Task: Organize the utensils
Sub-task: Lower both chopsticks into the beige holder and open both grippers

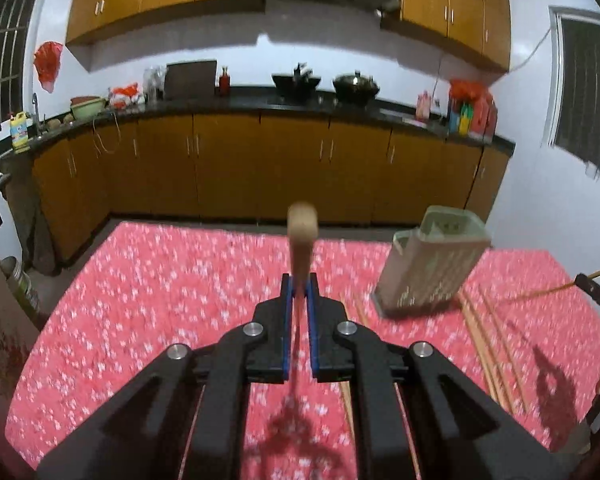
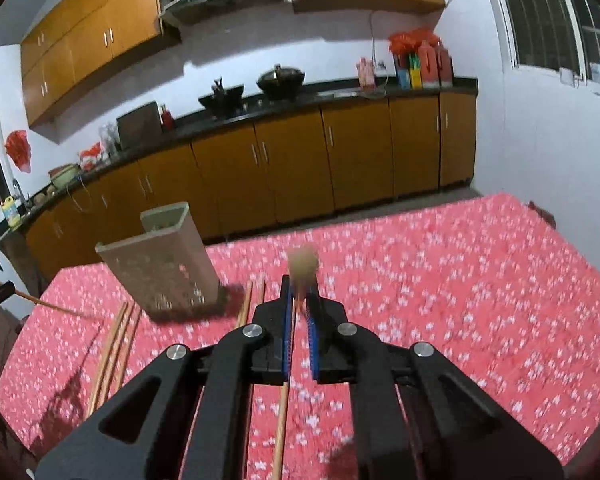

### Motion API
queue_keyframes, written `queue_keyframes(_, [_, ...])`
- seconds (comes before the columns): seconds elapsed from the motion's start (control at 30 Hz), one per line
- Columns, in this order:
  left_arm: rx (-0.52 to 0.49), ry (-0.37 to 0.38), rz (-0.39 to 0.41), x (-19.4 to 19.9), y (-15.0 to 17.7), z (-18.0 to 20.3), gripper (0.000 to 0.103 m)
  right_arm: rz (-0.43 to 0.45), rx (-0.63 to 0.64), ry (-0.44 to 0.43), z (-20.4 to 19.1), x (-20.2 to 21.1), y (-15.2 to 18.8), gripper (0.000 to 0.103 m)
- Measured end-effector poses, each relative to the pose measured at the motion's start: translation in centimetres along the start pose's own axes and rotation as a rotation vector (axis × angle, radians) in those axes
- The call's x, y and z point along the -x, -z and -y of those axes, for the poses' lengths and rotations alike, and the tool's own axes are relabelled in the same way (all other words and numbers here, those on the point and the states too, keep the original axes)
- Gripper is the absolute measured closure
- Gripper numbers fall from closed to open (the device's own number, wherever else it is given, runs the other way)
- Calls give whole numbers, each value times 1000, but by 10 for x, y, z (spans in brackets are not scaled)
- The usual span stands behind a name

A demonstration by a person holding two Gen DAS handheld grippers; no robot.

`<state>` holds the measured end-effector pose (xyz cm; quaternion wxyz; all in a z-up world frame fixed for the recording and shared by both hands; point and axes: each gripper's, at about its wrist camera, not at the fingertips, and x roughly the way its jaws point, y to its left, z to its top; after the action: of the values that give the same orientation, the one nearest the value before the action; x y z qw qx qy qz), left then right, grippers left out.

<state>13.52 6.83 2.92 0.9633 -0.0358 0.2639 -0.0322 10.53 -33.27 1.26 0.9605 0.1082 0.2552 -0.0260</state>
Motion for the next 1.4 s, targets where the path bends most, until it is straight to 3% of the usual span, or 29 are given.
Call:
queue_keyframes(0.23, [13, 3, 45, -1, -20, 1, 95, 42, 8, 8, 0, 3, -14, 96])
queue_keyframes(0.4, [4, 25, 91, 7, -44, 9, 95, 123, 10, -21, -7, 15, -49, 96])
queue_keyframes(0.63, [59, 124, 249, 37, -105, 28, 95, 279, -48, -180, -27, 43, -103, 96])
queue_keyframes(0.7, [65, 161, 292, 45, -115, 39, 95, 282, -50, -238, -38, 42, -110, 96])
queue_keyframes(0.83, [68, 216, 323, 44, -120, 60, 95, 264, -11, -273, -56, 33, -107, 96])
queue_keyframes(0.97, [66, 251, 295, 27, -113, 77, 95, 209, 25, -288, -72, 14, -101, 96])
queue_keyframes(1.4, [26, 227, 108, -49, -77, 97, 95, 20, 48, -255, -86, -36, -79, 95])
